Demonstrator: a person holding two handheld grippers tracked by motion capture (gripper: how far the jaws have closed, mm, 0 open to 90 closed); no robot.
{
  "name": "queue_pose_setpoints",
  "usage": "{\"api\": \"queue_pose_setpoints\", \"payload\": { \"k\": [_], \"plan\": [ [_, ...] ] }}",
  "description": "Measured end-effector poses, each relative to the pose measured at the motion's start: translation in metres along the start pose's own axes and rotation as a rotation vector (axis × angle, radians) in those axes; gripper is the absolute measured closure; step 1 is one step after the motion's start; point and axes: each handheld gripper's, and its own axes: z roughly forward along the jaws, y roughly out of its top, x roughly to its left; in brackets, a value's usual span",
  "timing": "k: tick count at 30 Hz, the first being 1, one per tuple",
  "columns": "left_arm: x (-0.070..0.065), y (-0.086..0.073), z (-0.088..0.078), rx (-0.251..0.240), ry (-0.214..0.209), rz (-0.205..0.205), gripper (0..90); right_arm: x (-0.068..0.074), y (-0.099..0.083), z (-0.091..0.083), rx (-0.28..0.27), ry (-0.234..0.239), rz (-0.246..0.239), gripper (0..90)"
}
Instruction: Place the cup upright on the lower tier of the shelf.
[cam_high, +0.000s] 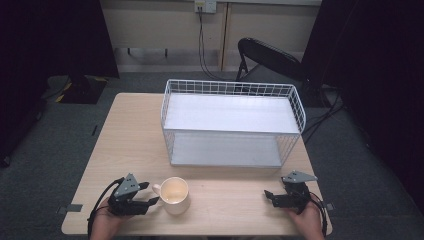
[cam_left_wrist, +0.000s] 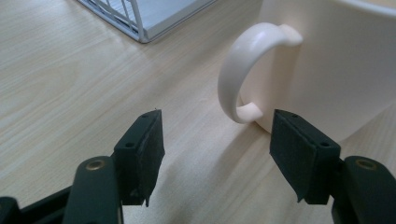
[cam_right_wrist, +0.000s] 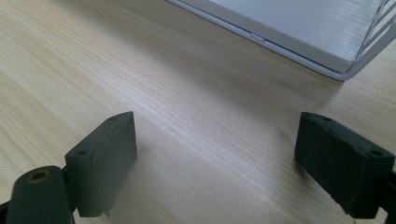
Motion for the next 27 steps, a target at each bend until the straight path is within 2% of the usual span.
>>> {"api": "queue_pose_setpoints", "payload": {
  "k": [8, 13, 20, 27],
  "plan": [
    [0.000, 0.009, -0.019, -0.043, -0.021, -0.027, 36.9, 0.000, 0.000, 0.000, 0.000, -0.002, 0.003, 12.5],
    [0.001, 0.022, -0.032, -0.081, -0.034, -0.041, 37.2, 0.001, 0.000, 0.000, 0.000, -0.005, 0.005, 12.5],
    [-0.002, 0.036, -0.037, -0.109, -0.045, -0.046, 37.2, 0.001, 0.000, 0.000, 0.000, -0.007, 0.007, 12.5],
    [-0.005, 0.051, -0.036, -0.108, -0.060, -0.055, 37.3, 0.001, 0.000, 0.000, -0.001, -0.008, 0.007, 12.5]
  ]
}}
